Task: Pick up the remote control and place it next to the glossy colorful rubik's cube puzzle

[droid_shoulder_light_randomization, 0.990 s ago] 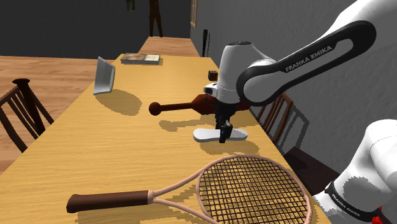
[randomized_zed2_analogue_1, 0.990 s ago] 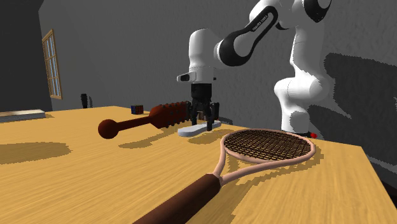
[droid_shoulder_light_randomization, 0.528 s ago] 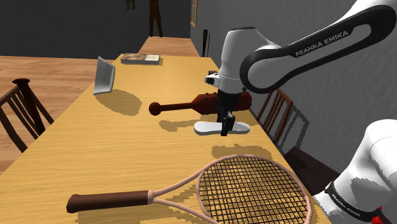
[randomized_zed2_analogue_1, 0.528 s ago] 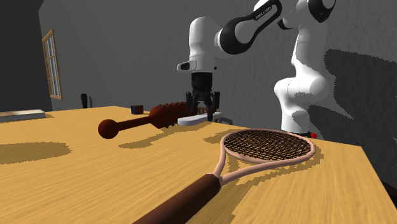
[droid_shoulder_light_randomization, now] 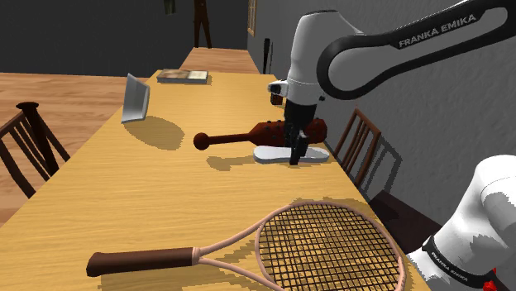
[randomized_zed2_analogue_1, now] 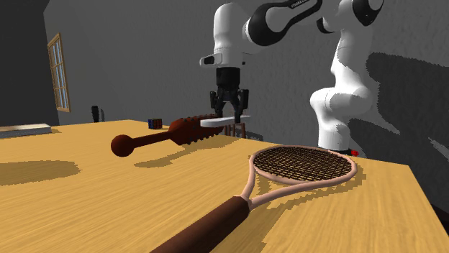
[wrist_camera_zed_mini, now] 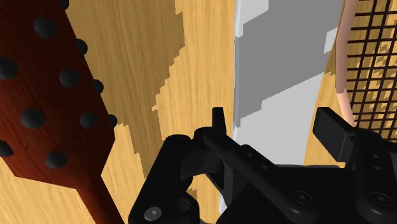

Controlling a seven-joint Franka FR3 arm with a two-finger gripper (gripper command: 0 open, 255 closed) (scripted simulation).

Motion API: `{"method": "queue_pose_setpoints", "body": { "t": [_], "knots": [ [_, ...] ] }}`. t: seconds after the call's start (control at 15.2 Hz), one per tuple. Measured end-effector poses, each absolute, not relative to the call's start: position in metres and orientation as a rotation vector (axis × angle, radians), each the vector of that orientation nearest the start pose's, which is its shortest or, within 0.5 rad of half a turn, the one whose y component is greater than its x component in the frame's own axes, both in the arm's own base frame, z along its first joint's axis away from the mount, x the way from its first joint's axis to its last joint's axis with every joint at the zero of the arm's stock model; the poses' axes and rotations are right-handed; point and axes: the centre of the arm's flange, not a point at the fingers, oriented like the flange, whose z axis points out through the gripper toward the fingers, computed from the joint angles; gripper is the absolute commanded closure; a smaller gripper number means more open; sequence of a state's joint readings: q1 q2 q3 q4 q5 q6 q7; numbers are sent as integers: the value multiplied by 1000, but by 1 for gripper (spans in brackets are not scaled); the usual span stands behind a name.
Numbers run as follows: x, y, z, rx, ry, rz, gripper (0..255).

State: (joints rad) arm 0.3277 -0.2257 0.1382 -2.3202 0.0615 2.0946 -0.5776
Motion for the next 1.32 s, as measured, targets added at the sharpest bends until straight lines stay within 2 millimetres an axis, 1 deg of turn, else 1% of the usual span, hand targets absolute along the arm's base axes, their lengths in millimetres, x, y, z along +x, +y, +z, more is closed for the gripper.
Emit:
{"method": "queue_pose_setpoints", "body": {
  "t": [0.33,0.46,0.73,0.79,0.92,1.12,1.32],
  "knots": [
    [419,216,456,-2730,-1508,0,255],
    [431,205,459,-2731,-1507,0,255],
    [468,172,459,-2731,-1506,1,255],
    [479,160,459,-2731,-1506,1,255],
    [492,141,460,-2731,-1506,1,255],
    [522,111,460,-2731,-1506,1,255],
    [550,86,461,-2731,-1506,1,255]
  ]
}}
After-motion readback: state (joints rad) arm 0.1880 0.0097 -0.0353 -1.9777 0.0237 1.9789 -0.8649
